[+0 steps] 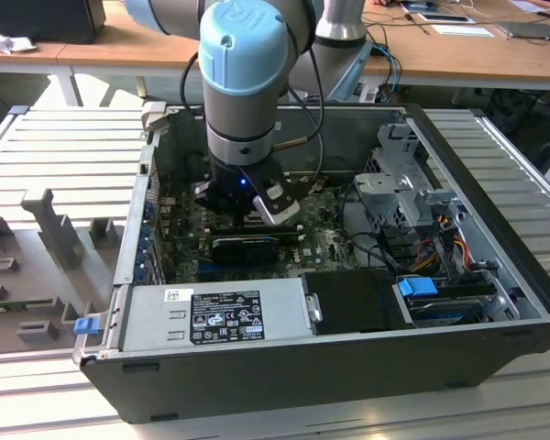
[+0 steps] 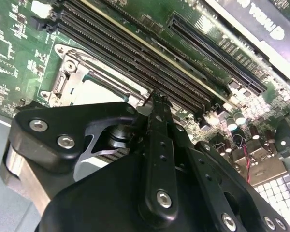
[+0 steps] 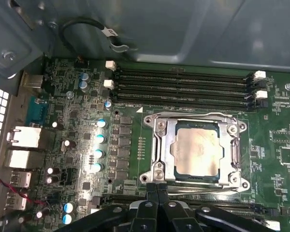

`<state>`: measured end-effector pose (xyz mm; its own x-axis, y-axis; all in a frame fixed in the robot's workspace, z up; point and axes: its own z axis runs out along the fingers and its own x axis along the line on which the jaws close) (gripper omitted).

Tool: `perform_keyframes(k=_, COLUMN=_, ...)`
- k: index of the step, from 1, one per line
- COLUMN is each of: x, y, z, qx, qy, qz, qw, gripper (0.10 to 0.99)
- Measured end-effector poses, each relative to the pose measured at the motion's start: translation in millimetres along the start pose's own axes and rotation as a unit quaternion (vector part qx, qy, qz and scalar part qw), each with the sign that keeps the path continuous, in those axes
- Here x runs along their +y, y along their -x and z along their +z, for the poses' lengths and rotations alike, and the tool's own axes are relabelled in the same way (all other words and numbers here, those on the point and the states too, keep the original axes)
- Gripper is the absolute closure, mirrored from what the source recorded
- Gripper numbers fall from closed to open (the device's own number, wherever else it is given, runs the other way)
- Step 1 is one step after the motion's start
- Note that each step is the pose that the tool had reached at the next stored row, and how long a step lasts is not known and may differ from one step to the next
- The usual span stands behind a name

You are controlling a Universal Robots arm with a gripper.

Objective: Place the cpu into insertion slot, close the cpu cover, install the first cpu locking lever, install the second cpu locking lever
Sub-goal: 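Install the second cpu locking lever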

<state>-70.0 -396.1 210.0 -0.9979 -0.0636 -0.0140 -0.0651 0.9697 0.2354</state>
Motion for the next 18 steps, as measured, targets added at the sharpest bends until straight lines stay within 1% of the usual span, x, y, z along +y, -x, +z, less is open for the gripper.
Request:
perform_keyframes(k=1, x=-0.5, y=-0.9, z=1.0, qx=-0.0003, qy=0.0045, qz=0.0, qw=1.0, gripper=0.98)
perform_keyframes(k=2, x=-1.0, y=-1.1, z=3.4, qx=-0.0006, qy=0.0077, qz=0.0, qw=1.0, gripper=0.98)
perform_keyframes(k=4, x=-1.7, y=-1.5, z=5.7, qx=-0.0007, qy=0.01, qz=0.0, qw=0.9999, gripper=0.98)
perform_keyframes(k=6, x=-2.5, y=-1.9, z=8.5, qx=-0.0009, qy=0.0149, qz=0.0, qw=0.9999, gripper=0.98)
perform_keyframes(k=8, x=-2.6, y=-2.8, z=9.9, qx=-0.0015, qy=0.025, qz=0.0, qw=0.9997, gripper=0.98)
perform_keyframes(k=9, x=-2.8, y=-3.4, z=10.6, qx=-0.0016, qy=0.0275, qz=0.0, qw=0.9996, gripper=0.98)
perform_keyframes(k=12, x=-3.1, y=-6.8, z=13.1, qx=-0.0021, qy=0.0327, qz=-0.001, qw=0.9995, gripper=0.98)
perform_keyframes(k=13, x=-3.2, y=-8.8, z=14.0, qx=-0.0022, qy=0.0358, qz=-0.001, qw=0.9994, gripper=0.98)
perform_keyframes(k=14, x=-3.3, y=-9.7, z=14.6, qx=-0.0024, qy=0.0378, qz=-0.001, qw=0.9993, gripper=0.98)
perform_keyframes(k=15, x=-3.3, y=-9.8, z=14.6, qx=-0.0024, qy=0.0382, qz=-0.001, qw=0.9993, gripper=0.98)
perform_keyframes(k=16, x=-2.9, y=-9.8, z=12.9, qx=-0.0023, qy=0.0381, qz=-0.001, qw=0.9993, gripper=0.98)
perform_keyframes(k=17, x=-2.4, y=-9.8, z=10.9, qx=-0.0024, qy=0.0382, qz=-0.001, qw=0.9993, gripper=0.98)
perform_keyframes(k=18, x=-1.5, y=-9.8, z=7.3, qx=-0.0024, qy=0.0382, qz=-0.001, qw=0.9993, gripper=0.98)
